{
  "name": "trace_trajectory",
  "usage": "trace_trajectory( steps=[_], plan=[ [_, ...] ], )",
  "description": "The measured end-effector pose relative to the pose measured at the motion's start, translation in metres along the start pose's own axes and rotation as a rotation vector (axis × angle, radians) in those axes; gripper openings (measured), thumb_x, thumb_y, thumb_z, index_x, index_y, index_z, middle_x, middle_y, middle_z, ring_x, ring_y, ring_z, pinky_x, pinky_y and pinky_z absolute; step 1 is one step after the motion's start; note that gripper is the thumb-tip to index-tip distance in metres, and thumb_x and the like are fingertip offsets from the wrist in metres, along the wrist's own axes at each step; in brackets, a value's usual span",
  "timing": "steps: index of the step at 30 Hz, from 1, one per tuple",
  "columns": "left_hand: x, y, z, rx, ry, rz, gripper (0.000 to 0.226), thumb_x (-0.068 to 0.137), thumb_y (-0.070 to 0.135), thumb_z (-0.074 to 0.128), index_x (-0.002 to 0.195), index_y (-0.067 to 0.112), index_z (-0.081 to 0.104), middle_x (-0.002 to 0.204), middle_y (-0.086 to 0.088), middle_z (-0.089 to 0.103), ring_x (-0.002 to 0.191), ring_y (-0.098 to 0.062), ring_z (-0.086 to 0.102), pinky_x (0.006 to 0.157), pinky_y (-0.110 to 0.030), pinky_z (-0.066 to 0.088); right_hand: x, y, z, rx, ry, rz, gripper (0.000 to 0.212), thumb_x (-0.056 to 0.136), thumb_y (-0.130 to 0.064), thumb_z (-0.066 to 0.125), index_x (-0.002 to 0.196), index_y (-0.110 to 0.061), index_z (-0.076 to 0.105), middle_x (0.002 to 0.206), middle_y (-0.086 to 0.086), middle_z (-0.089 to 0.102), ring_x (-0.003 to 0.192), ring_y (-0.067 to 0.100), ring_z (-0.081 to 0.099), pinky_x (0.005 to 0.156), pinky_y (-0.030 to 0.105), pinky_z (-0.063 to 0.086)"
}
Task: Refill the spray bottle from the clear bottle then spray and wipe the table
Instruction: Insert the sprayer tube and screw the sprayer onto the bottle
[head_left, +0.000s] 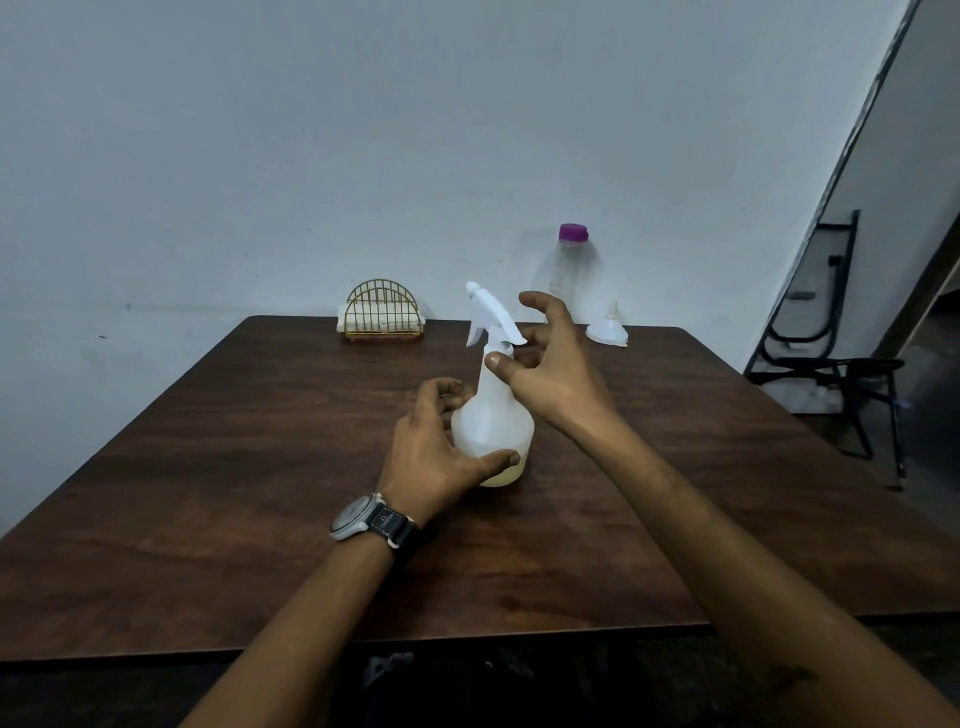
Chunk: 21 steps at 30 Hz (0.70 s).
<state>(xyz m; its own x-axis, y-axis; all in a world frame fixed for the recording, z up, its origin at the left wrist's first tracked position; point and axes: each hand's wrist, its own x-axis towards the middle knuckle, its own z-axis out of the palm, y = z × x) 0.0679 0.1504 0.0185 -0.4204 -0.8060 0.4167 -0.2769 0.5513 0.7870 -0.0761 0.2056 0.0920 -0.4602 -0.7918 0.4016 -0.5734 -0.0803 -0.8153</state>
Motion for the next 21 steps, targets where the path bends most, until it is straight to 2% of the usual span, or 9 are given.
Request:
trace_trajectory(
  steps=[3,7,13,17,21],
  plan=[
    [-0.0002,0.0001,0.0001,0.0,-0.002,-0.001,0.096,0.053,0.045,0.096,0.131,0.027,0.043,0.128,0.009,0.06,0.11,-0.007,0.059,0.089,-0.026,0.055,0.002,0.0016,0.0002,-0.005,-0.03,-0.012,0.078,0.088,-0.022,0.079,0.151,-0.033,0.035,0.116,-0.01,0.073,0.104,0.008,0.069,0.099,0.041,0.056],
    [0.0001,-0.0009,0.0004,-0.002,-0.002,0.009,0.096,0.053,0.045,0.096,0.13,0.026,0.044,0.129,0.009,0.06,0.109,-0.005,0.058,0.087,-0.023,0.054,0.0015,0.0034,0.0038,0.015,-0.017,-0.024,0.075,0.089,-0.013,0.076,0.15,-0.031,0.037,0.11,-0.012,0.075,0.103,0.007,0.069,0.1,0.041,0.055],
    [0.0008,-0.0026,0.0012,0.004,-0.001,0.003,0.098,0.05,0.049,0.096,0.13,0.028,0.044,0.131,0.009,0.06,0.112,-0.007,0.061,0.09,-0.029,0.057,0.0037,0.0039,0.0041,0.047,0.028,-0.002,0.072,0.075,-0.023,0.09,0.129,-0.035,0.044,0.099,-0.01,0.071,0.093,0.011,0.072,0.088,0.042,0.06],
    [0.0004,-0.0029,0.0018,0.0,0.0,0.008,0.098,0.05,0.049,0.097,0.13,0.027,0.044,0.129,0.01,0.06,0.113,-0.008,0.061,0.091,-0.031,0.058,0.0039,0.004,0.0036,0.014,0.014,-0.04,0.077,0.076,-0.026,0.089,0.137,-0.037,0.043,0.104,-0.012,0.07,0.099,0.009,0.071,0.089,0.041,0.06],
    [0.0007,-0.0026,0.0014,0.015,-0.003,0.012,0.098,0.051,0.048,0.096,0.131,0.025,0.044,0.128,0.009,0.061,0.113,-0.009,0.061,0.091,-0.031,0.058,0.0034,0.002,0.0017,-0.015,-0.016,-0.048,0.073,0.083,-0.017,0.081,0.142,-0.037,0.043,0.101,-0.012,0.069,0.095,0.012,0.069,0.09,0.039,0.058]
  ],
)
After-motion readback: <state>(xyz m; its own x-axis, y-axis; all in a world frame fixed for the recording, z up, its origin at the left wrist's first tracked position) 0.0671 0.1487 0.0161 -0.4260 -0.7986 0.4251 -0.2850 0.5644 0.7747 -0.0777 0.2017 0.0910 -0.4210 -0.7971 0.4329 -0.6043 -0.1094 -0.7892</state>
